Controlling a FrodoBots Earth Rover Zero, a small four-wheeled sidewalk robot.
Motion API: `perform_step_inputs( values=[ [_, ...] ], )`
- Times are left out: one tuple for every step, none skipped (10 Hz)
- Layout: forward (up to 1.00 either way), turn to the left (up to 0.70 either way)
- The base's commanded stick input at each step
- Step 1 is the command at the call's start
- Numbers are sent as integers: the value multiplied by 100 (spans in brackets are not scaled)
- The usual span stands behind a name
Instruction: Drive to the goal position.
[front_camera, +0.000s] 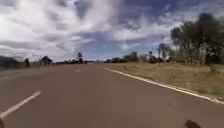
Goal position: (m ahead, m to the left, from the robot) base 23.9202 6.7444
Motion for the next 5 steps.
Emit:
perform_step_inputs(
  values=[
    [100, -28],
    [100, 0],
    [100, 0],
    [100, 0],
    [100, 0]
  ],
)
